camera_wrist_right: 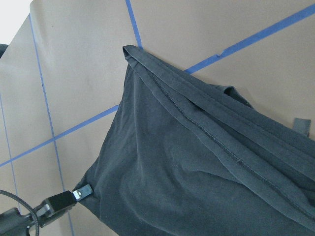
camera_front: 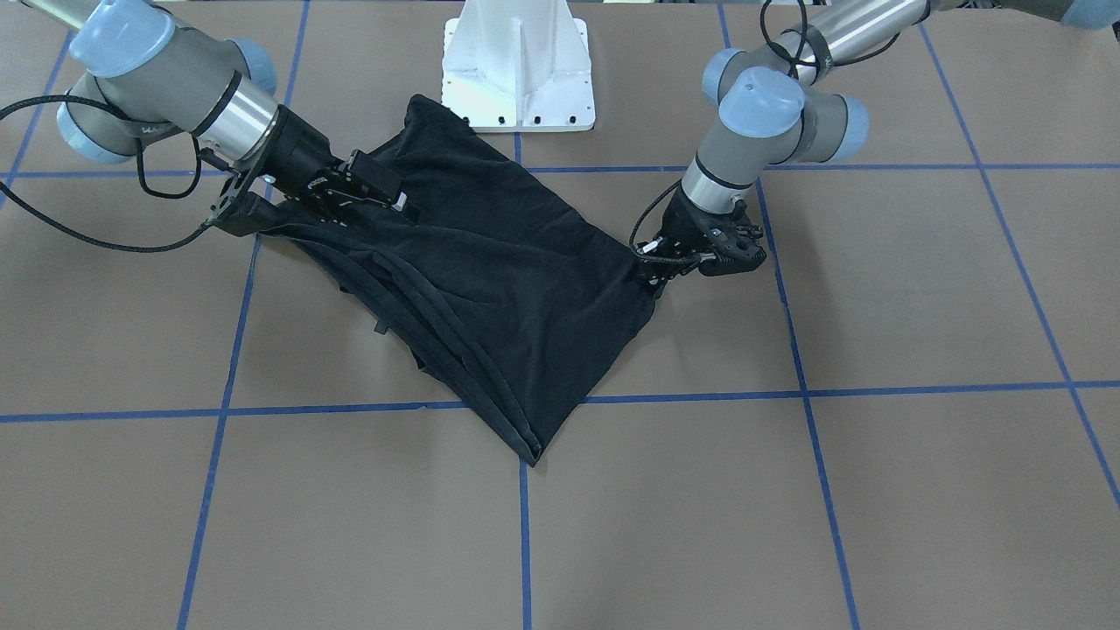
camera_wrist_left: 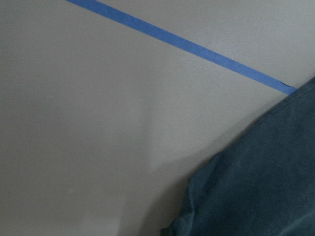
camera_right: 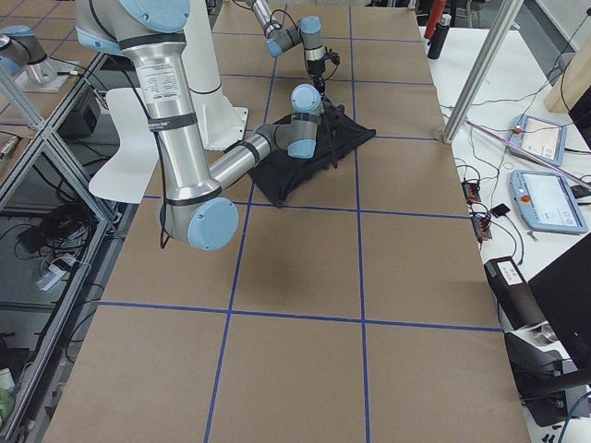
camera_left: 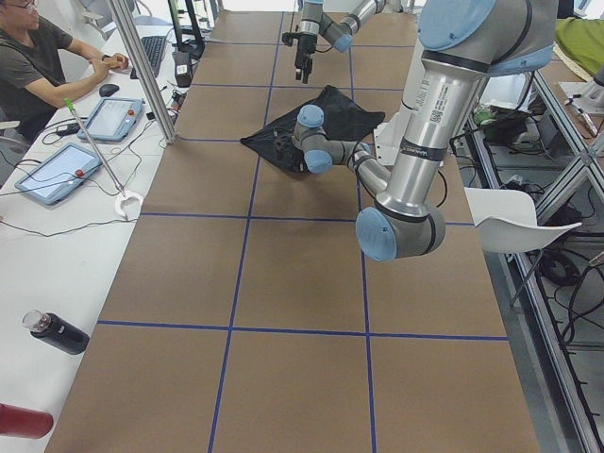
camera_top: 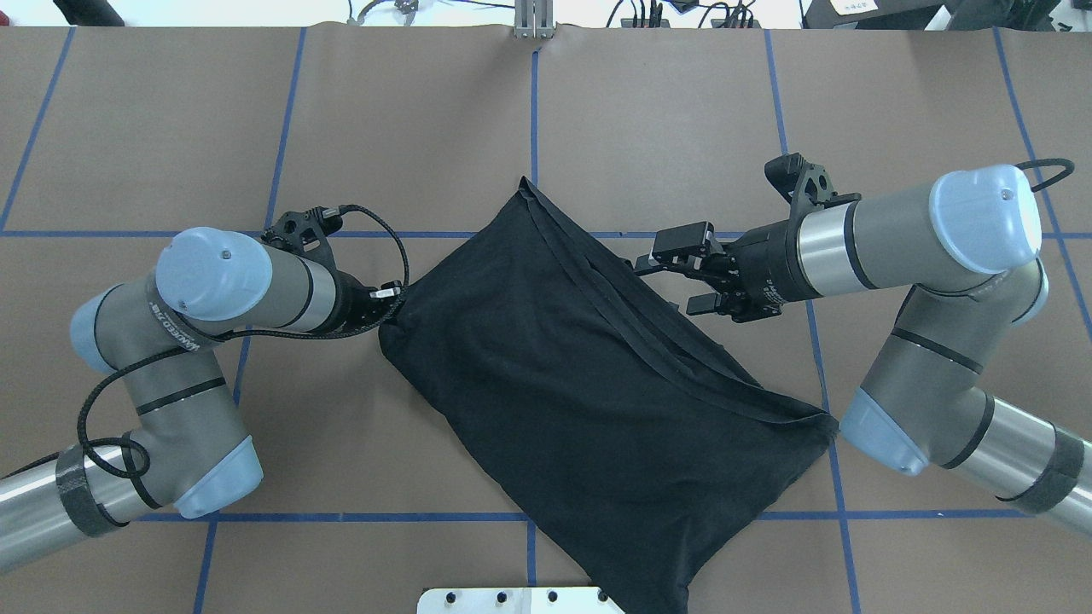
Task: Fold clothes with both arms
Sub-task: 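Pull the shirt away from the robot with the left gripper while the right gripper releases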
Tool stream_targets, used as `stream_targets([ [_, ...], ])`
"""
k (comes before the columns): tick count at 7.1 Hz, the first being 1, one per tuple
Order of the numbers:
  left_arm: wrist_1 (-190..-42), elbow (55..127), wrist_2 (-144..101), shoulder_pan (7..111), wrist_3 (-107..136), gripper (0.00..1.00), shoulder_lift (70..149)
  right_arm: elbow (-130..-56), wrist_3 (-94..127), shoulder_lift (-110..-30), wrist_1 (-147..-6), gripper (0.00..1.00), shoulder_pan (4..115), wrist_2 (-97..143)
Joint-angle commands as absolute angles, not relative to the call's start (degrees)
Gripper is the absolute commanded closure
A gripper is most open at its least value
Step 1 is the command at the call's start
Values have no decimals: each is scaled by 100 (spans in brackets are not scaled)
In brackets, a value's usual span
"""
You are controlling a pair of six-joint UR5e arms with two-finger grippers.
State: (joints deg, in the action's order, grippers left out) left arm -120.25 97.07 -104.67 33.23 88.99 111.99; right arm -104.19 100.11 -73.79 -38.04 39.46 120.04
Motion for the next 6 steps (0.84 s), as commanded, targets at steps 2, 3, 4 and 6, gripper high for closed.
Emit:
stream_targets([
  [2,-12014,9022,-10441,4111,8736,100,11520,-10415,10011,-7383,-3806,0,3946,11962],
  [3,-12041,8487,-10433,4261,8745,100,11905,-10424,10019,-7392,-3806,0,3955,11962],
  [4,-12085,8142,-10311,4350,8763,100,12248,-10406,10037,-7383,-3814,0,3955,11962],
  [6,-12774,7178,-9802,4394,8798,100,12890,-10424,10037,-7418,-3806,0,3964,11962],
])
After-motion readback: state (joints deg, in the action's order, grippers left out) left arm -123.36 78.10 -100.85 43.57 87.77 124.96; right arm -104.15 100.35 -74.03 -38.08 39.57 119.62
